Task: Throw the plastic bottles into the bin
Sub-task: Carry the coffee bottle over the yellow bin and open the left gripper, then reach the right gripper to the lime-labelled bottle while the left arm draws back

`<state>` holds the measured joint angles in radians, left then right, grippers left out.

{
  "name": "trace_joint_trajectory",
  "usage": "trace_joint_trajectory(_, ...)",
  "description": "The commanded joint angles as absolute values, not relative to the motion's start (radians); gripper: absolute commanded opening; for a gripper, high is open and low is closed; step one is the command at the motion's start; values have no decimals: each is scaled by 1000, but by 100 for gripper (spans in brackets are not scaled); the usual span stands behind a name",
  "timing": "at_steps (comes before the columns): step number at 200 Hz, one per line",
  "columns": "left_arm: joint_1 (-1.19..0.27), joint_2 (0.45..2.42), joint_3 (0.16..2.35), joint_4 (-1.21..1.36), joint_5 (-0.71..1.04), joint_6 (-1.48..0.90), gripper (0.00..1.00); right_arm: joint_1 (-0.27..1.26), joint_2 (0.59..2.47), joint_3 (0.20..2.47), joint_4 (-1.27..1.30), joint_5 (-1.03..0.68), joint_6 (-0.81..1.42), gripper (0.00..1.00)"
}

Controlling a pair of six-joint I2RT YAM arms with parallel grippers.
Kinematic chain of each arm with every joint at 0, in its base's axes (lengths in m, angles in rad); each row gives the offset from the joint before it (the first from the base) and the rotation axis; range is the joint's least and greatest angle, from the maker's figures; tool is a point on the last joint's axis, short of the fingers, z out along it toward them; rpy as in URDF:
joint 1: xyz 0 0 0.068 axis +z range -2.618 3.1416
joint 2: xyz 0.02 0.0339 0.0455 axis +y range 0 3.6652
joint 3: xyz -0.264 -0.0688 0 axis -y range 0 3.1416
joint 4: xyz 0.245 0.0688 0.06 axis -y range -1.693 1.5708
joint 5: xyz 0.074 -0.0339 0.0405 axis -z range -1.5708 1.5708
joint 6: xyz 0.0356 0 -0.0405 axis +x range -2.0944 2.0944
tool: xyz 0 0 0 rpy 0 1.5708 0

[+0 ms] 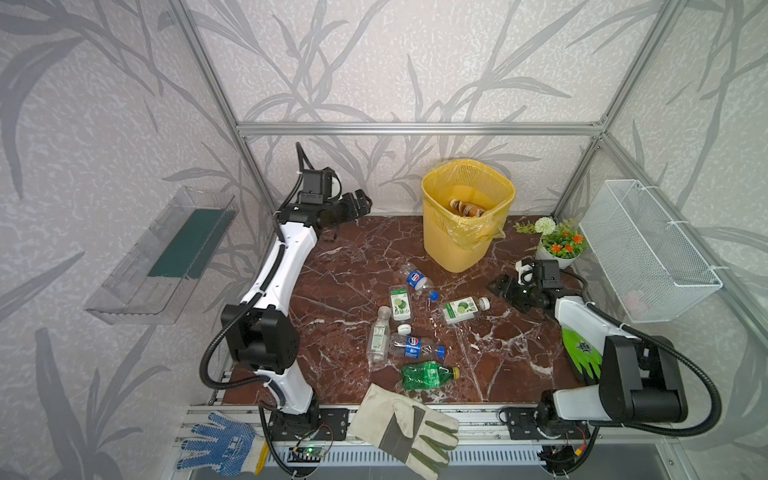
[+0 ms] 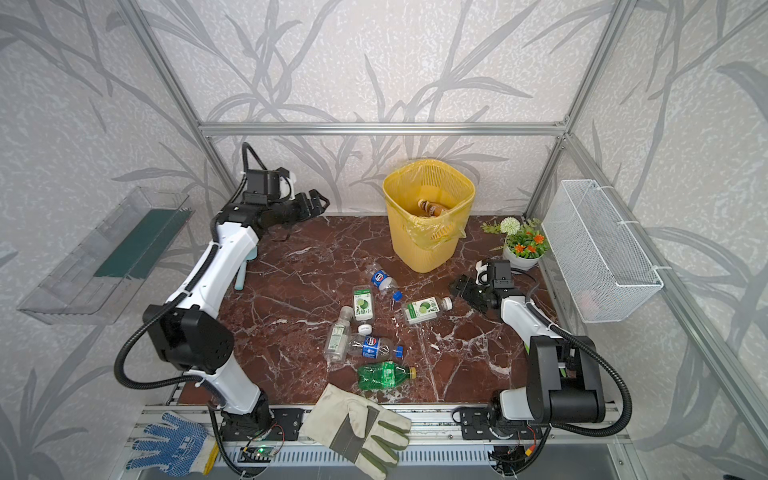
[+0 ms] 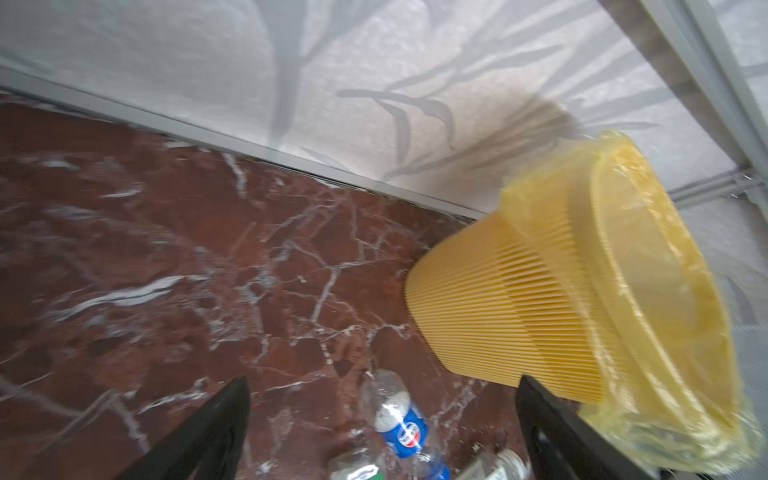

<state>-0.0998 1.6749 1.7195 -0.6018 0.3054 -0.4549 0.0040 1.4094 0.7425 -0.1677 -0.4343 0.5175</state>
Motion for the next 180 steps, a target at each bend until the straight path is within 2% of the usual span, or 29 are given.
trace_joint_trajectory(1, -99, 1582, 1605, -590, 201, -385, 99, 24, 1383, 787, -263, -385, 441, 88)
trace_joint_trajectory(49, -43, 1501, 1415, -662, 159, -266, 98, 183, 1380, 872, -458, -221, 277, 92)
trace_joint_trajectory(73, -26, 1500, 1345, -641, 174, -252, 97, 250, 1387, 908, -531, -132, 288, 94)
trace_joint_trajectory(96, -17, 1517, 1312, -617, 218, -255, 96, 300, 1337, 886, -542, -55, 510, 100)
trace_joint_trajectory(142, 0, 1522, 1303, -601, 281, -271, 94, 460, 1247, 790, -479, -19, 1090, 99)
trace_joint_trajectory(180, 5, 1511, 1288, -588, 307, -283, 94, 502, 1332, 875, -528, 2, 1253, 99)
